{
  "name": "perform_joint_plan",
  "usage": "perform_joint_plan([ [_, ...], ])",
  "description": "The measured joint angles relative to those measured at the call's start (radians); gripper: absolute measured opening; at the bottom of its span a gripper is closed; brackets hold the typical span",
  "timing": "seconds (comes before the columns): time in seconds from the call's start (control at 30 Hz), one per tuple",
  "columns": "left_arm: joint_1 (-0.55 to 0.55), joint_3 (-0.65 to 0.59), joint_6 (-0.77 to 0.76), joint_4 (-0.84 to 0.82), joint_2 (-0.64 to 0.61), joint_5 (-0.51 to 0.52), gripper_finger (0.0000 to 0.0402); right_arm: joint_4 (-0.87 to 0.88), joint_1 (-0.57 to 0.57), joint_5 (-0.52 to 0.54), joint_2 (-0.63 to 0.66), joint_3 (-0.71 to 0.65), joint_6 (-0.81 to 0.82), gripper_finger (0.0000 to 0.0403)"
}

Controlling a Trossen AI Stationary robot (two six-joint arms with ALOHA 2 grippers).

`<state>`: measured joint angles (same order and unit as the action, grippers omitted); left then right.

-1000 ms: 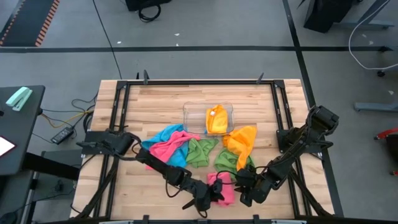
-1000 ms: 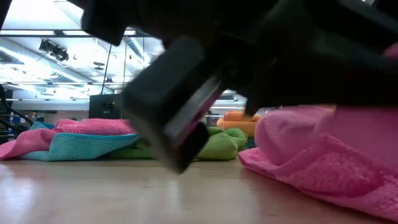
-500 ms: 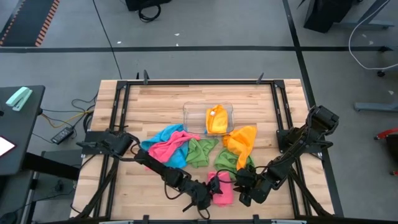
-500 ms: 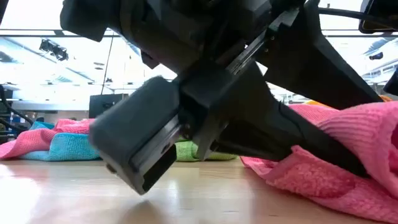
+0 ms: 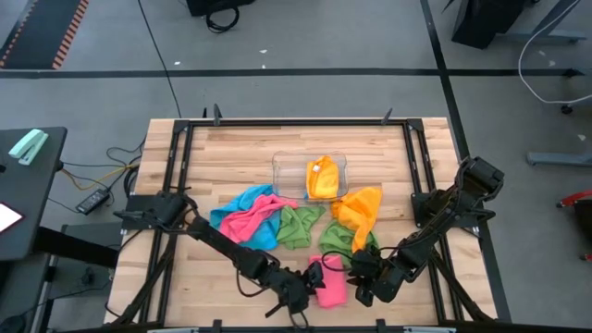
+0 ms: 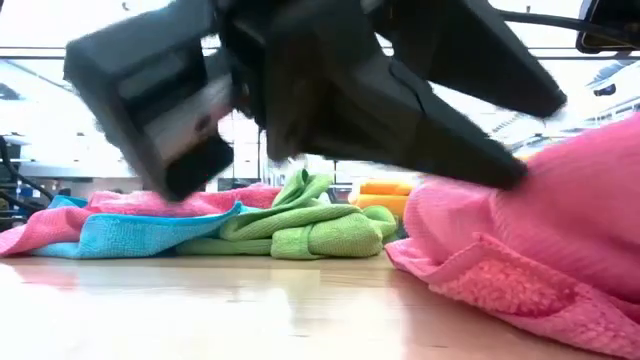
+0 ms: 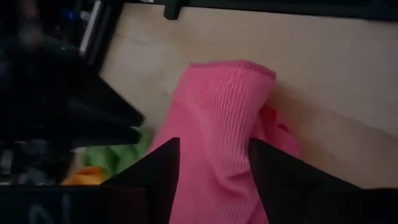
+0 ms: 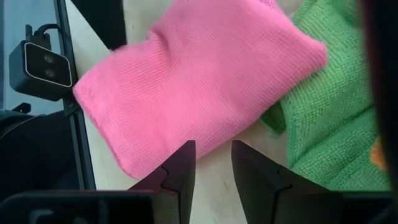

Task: Fold microfiber towels
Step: Fold the bottom pink microfiber cloth

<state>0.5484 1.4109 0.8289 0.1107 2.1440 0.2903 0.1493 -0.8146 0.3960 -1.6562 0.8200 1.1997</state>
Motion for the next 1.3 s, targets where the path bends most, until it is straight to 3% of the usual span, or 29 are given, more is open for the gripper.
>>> perform_joint_plan([
  [0.27, -0.007, -0.002, 0.125, -0.090, 0.003, 0.016, 0.0205, -0.001, 0.000, 0.023, 0.000, 0.000, 0.001, 0.0112],
  [0.77, -0.015, -0.001, 0.230, -0.056, 0.023, 0.046, 0.0263, -0.003, 0.000, 0.038, 0.000, 0.000, 0.005, 0.0112],
  [1.1, -0.063, -0.001, 0.234, -0.036, 0.031, 0.045, 0.0242, -0.007, 0.001, 0.088, 0.000, 0.000, 0.005, 0.0112],
  [1.3, -0.069, -0.002, 0.312, -0.006, 0.052, -0.006, 0.0213, 0.000, 0.000, 0.093, 0.000, 0.000, 0.005, 0.0112],
])
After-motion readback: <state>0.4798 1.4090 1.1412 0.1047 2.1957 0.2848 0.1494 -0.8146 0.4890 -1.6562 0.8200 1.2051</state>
